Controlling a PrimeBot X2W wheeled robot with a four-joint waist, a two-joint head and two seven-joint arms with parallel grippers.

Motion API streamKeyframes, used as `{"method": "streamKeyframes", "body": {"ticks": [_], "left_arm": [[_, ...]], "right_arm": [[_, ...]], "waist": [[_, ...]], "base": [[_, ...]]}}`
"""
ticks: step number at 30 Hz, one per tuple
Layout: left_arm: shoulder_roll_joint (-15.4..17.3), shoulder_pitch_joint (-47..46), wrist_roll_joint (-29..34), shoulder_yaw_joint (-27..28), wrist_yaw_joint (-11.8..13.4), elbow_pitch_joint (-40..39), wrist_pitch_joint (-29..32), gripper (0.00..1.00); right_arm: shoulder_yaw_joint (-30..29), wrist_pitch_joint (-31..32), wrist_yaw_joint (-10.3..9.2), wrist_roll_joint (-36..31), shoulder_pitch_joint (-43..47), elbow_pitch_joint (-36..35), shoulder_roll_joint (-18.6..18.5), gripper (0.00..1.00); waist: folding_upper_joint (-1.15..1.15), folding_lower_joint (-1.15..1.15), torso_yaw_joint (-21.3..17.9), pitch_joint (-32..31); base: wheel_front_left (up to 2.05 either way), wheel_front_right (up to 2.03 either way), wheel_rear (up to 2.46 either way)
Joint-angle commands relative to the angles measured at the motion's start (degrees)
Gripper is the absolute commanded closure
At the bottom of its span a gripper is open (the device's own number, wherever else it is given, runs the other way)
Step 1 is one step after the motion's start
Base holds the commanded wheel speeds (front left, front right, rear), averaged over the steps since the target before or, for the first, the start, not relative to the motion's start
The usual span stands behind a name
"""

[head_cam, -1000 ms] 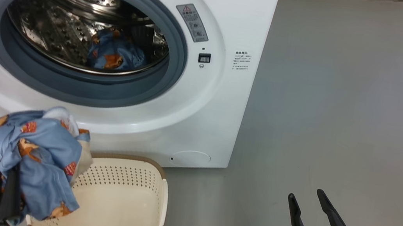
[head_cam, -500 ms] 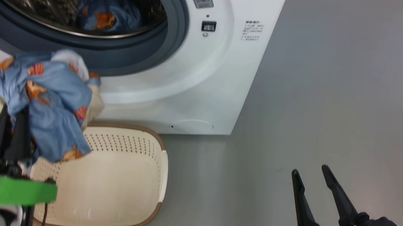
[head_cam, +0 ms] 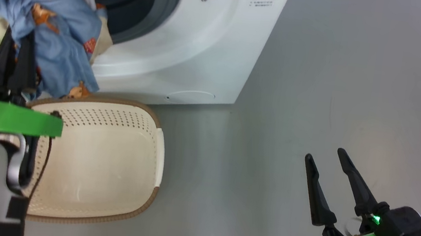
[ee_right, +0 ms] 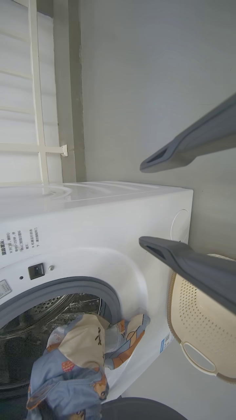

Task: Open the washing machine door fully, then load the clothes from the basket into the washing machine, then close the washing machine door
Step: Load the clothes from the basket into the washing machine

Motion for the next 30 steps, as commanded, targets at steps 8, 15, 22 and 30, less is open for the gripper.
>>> {"method": "streamKeyframes", "body": {"ticks": [8, 15, 22, 30], "left_arm": [[4.99, -11.16, -0.04, 0.42, -0.46, 7.11, -0.34, 1.0], [7.87, -20.02, -0.98, 0.15, -0.51, 15.19, -0.34, 1.0], [10.36, -28.73, -1.83, -1.13, -0.53, 23.37, -0.1, 1.0], [11.9, -38.85, -1.5, -3.59, -0.54, 31.33, 1.42, 1.0]], "right_arm": [[2.07, -0.27, 0.08, -0.64, -2.69, -2.15, 0.31, 0.0], [2.49, -0.27, 0.08, -0.48, -3.94, -2.41, 0.61, 0.0], [3.26, -0.27, 0.08, -0.36, -4.42, -2.28, 0.82, 0.0], [4.01, -0.27, 0.08, 0.1, -5.22, -2.35, 1.24, 0.0]], "waist": [[0.0, 0.0, -3.37, 6.37], [0.0, 0.0, -4.76, 9.74], [0.0, 0.0, -5.65, 12.09], [0.0, 0.0, -6.3, 16.18]], "base": [[0.0, 0.0, 0.0], [0.0, 0.0, 0.0], [0.0, 0.0, 0.0], [0.0, 0.0, 0.0]]}}
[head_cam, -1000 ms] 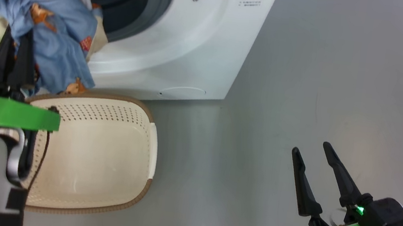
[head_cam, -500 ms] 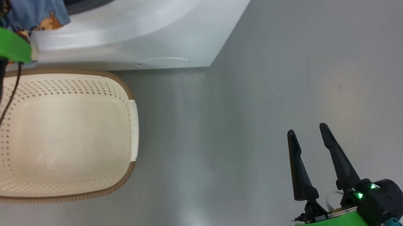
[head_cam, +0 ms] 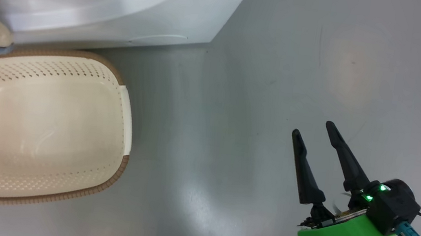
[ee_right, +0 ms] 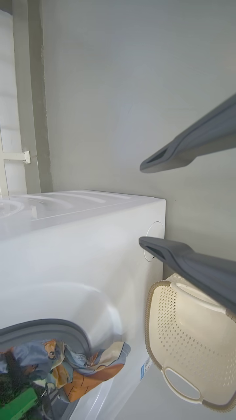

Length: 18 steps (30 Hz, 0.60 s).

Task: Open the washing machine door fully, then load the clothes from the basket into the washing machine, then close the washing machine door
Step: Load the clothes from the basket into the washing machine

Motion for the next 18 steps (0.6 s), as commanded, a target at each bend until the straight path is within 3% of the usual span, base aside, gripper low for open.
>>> {"method": "streamKeyframes", "body": {"ticks": [1, 12, 18], "left_arm": [[3.47, -2.01, 0.3, 0.4, -0.13, -0.25, 0.53, 1.0], [5.05, -16.3, 2.28, -5.29, -0.14, 9.29, 1.88, 1.0], [6.91, -22.02, 5.35, -7.01, 1.39, 5.57, -1.38, 1.0]], "right_arm": [[1.66, -0.27, 0.08, 0.12, 0.14, -1.26, 0.26, 0.0], [2.77, -0.27, 0.08, 1.17, -1.08, -1.43, 1.14, 0.0], [3.31, -0.27, 0.08, 1.84, -1.36, -1.45, 1.38, 0.0]], "waist": [[0.0, 0.0, -0.58, 2.0], [0.0, 0.0, -2.02, 8.46], [0.0, 0.0, -2.76, 10.39]], "base": [[0.0, 0.0, 0.0], [0.0, 0.0, 0.0], [0.0, 0.0, 0.0]]}}
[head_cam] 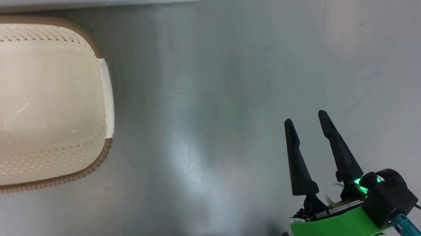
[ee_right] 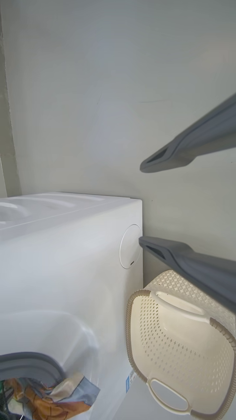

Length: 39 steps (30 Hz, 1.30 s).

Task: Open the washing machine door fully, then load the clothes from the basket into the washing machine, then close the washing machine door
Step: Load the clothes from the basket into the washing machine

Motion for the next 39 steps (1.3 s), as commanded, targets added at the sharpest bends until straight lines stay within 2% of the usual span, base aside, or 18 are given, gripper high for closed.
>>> {"method": "streamKeyframes", "body": {"ticks": [1, 3, 7, 11, 12, 13, 14, 28, 39], "left_arm": [[2.46, -1.26, 0.5, 0.23, 0.33, -2.4, -0.38, 1.0], [2.92, -1.57, 1.27, -0.1, 0.59, -6.91, -0.44, 1.0], [3.19, 0.4, 0.92, 0.27, 0.65, -9.1, -0.47, 1.0], [2.4, 2.33, -1.1, 1.67, 0.71, -4.76, -0.48, 1.0], [2.08, 2.47, -1.62, 1.97, 0.8, -2.86, -0.48, 0.84], [1.73, 2.53, -2.06, 2.2, 0.91, -1.04, -0.48, 0.2], [1.43, 2.41, -2.37, 2.33, 1.0, 0.39, -0.48, 0.0], [-1.2, 3.52, -4.04, 2.56, 2.14, 7.92, -0.49, 0.0], [-5.34, 9.15, -6.76, 4.29, 3.73, 4.82, -0.49, 0.0]], "right_arm": [[1.46, -0.27, 0.08, 0.51, 0.95, -1.21, 0.26, 0.0], [1.57, -0.27, 0.08, 0.6, 0.75, -1.27, 0.3, 0.0], [1.78, -0.27, 0.08, 0.61, 0.41, -1.07, 0.37, 0.0], [2.02, -0.27, 0.08, 0.51, 0.11, -0.78, 0.41, 0.0], [1.99, -0.27, 0.08, 0.44, 0.09, -0.67, 0.42, 0.0], [1.96, -0.27, 0.08, 0.4, 0.1, -0.57, 0.42, 0.0], [1.92, -0.27, 0.08, 0.33, 0.16, -0.47, 0.43, 0.0], [1.19, -0.27, 0.08, 0.03, -0.29, 0.59, 0.45, 0.0], [-0.54, -0.27, 0.08, -0.25, -0.71, 0.53, 0.26, 0.0]], "waist": [[0.0, 0.0, -0.51, 0.8], [0.0, 0.0, -0.69, 1.41], [0.0, 0.0, -0.81, 1.52], [0.0, 0.0, -0.57, 1.13], [0.0, 0.0, -0.46, 0.92], [0.0, 0.0, -0.3, 0.62], [0.0, 0.0, -0.14, 0.33], [0.0, 0.0, 2.43, -4.16], [0.0, 0.0, 5.37, -7.33]], "base": [[0.0, 0.0, 0.0], [0.0, 0.0, 0.0], [0.0, 0.0, 0.0], [0.0, 0.0, 0.0], [0.0, 0.0, 0.0], [0.0, 0.0, 0.0], [0.0, 0.0, 0.0], [0.0, 0.0, 0.0], [0.0, 0.0, 0.0]]}}
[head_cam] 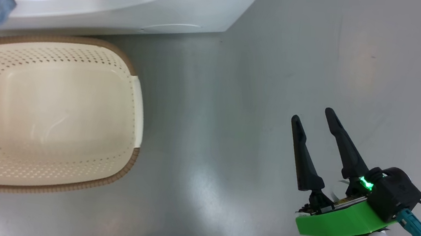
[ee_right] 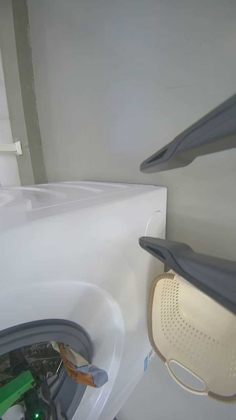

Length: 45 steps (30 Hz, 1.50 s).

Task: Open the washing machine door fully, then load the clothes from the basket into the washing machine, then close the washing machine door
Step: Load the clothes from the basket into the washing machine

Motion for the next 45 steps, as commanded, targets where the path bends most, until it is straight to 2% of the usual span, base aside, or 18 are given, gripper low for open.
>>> {"method": "streamKeyframes", "body": {"ticks": [1, 7, 13, 21, 27, 33, 45], "left_arm": [[1.65, 2.09, -0.97, 0.69, 0.22, -3.07, -0.13, 0.0], [-0.25, 7.44, -1.62, 1.19, 0.22, -8.49, -0.13, 0.0], [-1.62, 16.61, -1.65, 2.24, 1.42, -17.08, -0.13, 0.0], [-1.55, 31.3, -1.64, 3.66, 2.3, -29.27, -0.13, 0.0], [-0.94, 42.87, -3.06, 6.66, 4.08, -37.81, -0.13, 0.0], [-2.16, 53.4, -4.7, 8.74, 5.9, -45.72, -0.11, 0.0], [-3.85, 67.79, -4.8, 9.38, 8.69, -56.12, 0.2, 0.0]], "right_arm": [[0.66, -0.27, 0.08, -0.27, 0.45, -1.36, 0.22, 0.0], [-0.28, -0.27, 0.08, -0.44, 0.63, -1.69, 0.23, 0.0], [-0.95, -0.27, 0.08, -0.68, 1.38, -2.0, 0.24, 0.0], [-1.26, -0.27, 0.08, -0.73, 2.55, -2.34, 0.27, 0.0], [-0.42, -0.27, 0.08, -1.05, 2.71, -2.24, 0.06, 0.0], [-0.19, -0.27, 0.08, -1.22, 2.99, -2.32, -0.11, 0.0], [0.03, -0.27, 0.08, -1.1, 2.99, -2.32, -0.76, 0.0]], "waist": [[0.0, 0.0, 1.37, -0.95], [0.0, 0.0, 3.06, -1.47], [0.0, 0.0, 4.48, -2.75], [0.0, 0.0, 5.3, -4.16], [0.0, 0.0, 5.1, -4.94], [0.0, 0.0, 5.32, -5.27], [0.0, 0.0, 5.65, -5.14]], "base": [[0.0, 0.0, 0.0], [0.0, 0.0, 0.0], [0.0, 0.0, 0.0], [0.0, 0.0, 0.0], [0.0, 0.0, 0.0], [0.0, 0.0, 0.0], [0.0, 0.0, 0.0]]}}
